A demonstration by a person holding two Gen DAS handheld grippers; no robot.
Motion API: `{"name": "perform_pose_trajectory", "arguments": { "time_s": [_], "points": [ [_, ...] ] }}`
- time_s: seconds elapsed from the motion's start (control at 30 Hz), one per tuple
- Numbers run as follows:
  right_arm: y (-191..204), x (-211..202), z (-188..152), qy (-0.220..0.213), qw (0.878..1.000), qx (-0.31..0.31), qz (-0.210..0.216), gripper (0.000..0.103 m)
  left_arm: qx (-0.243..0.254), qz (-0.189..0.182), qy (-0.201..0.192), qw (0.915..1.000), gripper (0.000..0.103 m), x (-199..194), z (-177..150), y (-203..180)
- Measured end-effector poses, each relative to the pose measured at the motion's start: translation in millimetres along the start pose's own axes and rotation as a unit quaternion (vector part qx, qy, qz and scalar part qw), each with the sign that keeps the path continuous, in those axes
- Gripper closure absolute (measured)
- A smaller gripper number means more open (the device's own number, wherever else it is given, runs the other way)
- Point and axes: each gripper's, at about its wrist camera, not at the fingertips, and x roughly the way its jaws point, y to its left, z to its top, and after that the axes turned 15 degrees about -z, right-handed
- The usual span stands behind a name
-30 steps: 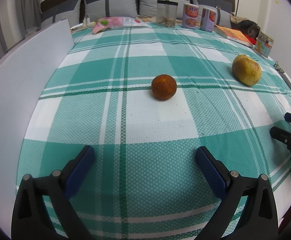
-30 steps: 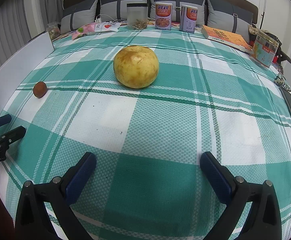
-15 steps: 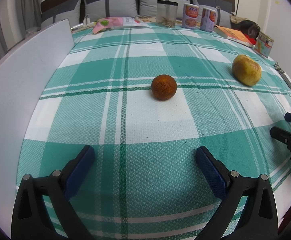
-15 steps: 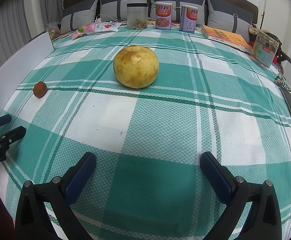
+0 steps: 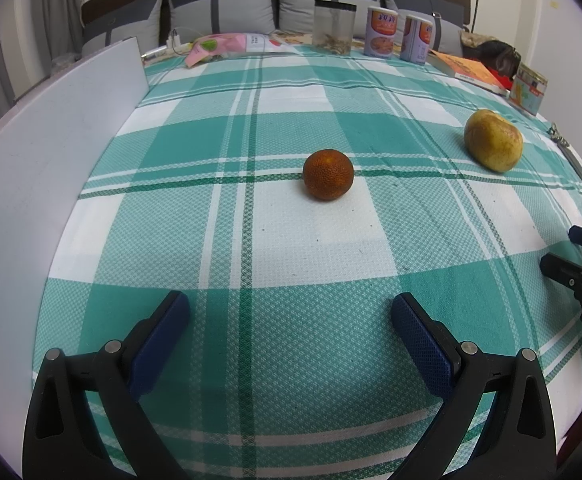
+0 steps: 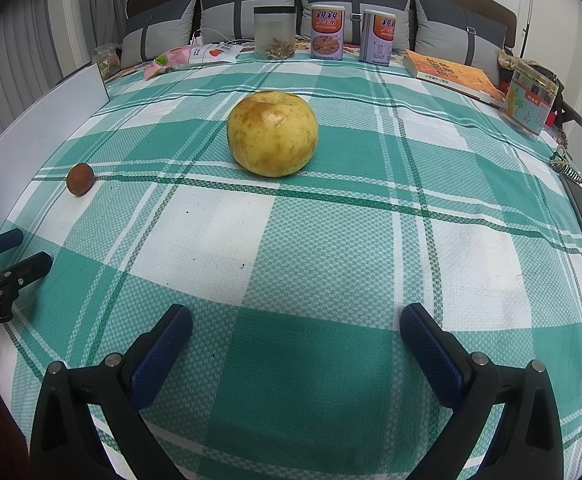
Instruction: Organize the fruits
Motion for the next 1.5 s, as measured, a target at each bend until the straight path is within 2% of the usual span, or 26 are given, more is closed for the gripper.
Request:
{"name": "perform_pose_trajectory", "arguments": {
  "time_s": [0.07,0.13,0.17,0.23,0.3,0.43,0.47,0.5,0.53,0.57,0.73,0.77,0.83,0.9,0.97,1.07,1.17,1.27,1.33,1.4,1.43,1.5],
  "points": [
    [0,0,0,0.001,1.0,0.0,-0.001,0.0,0.0,-0.018,0.039,0.9991,0.001,1,9,3],
    [0,1,1,0.005,1.0,-0.004,0.002,0.0,-0.006,-0.052,0.073,0.996,0.003,1,19,7],
    [0,1,3,0.011,1.0,-0.012,0.006,0.0,-0.017,-0.088,0.08,0.9928,0.003,-1,27,11],
    [-2,5,12,0.04,0.998,-0.033,0.022,0.0,-0.023,-0.125,0.078,0.9889,0.003,-2,42,11],
    [-10,10,29,0.071,0.995,-0.028,0.058,0.001,-0.007,-0.121,0.079,0.9895,0.003,2,57,4],
    [-31,20,89,0.107,0.989,0.009,0.1,0.001,0.036,-0.081,0.091,0.9918,0.005,26,86,-13],
    [-32,25,101,0.123,0.987,0.011,0.105,0.0,0.041,-0.072,0.094,0.9921,0.021,31,89,-14],
    [-32,32,113,0.141,0.984,0.013,0.108,0.0,0.043,-0.065,0.101,0.9919,0.057,38,92,-14],
    [-31,40,126,0.16,0.981,0.016,0.109,0.0,0.039,-0.057,0.12,0.9904,0.074,49,94,-13],
    [-29,46,135,0.167,0.979,0.018,0.111,0.0,0.036,-0.058,0.125,0.9898,0.071,52,94,-10],
    [5,61,162,0.166,0.981,-0.035,0.099,0.001,0.04,-0.058,0.105,0.992,0.074,48,94,-8],
    [13,63,162,0.169,0.979,-0.05,0.097,0.011,0.037,-0.062,0.099,0.9924,0.074,43,94,-7],
    [27,70,160,0.183,0.977,-0.092,0.06,0.038,0.019,-0.078,0.087,0.993,0.075,31,94,-2],
    [31,68,159,0.187,0.976,-0.097,0.045,0.038,-0.011,-0.104,0.064,0.9925,0.075,5,95,4],
    [34,60,161,0.192,0.975,-0.096,0.051,0.039,-0.041,-0.131,0.04,0.9898,0.075,-24,98,14],
    [47,29,179,0.168,0.977,-0.082,0.105,0.039,-0.076,-0.156,-0.011,0.9848,0.075,-89,105,40],
    [81,-14,213,0.128,0.974,-0.075,0.17,0.039,-0.097,-0.132,-0.065,0.9844,0.075,-162,114,85],
    [144,-64,246,0.09,0.961,-0.089,0.246,0.039,-0.127,-0.091,-0.089,0.9838,0.075,-203,119,138],
    [199,-96,261,0.074,0.945,-0.114,0.296,0.038,-0.149,-0.045,-0.085,0.9841,0.075,-214,117,179],
    [249,-117,267,0.065,0.931,-0.143,0.33,0.038,-0.18,-0.005,-0.069,0.9813,0.075,-208,111,222],
    [285,-128,270,0.056,0.922,-0.167,0.344,0.038,-0.201,0.017,-0.055,0.9778,0.075,-199,106,247],
    [338,-136,270,0.05,0.913,-0.2,0.351,0.038,-0.236,0.041,-0.034,0.9702,0.075,-181,94,282]
  ]
}}
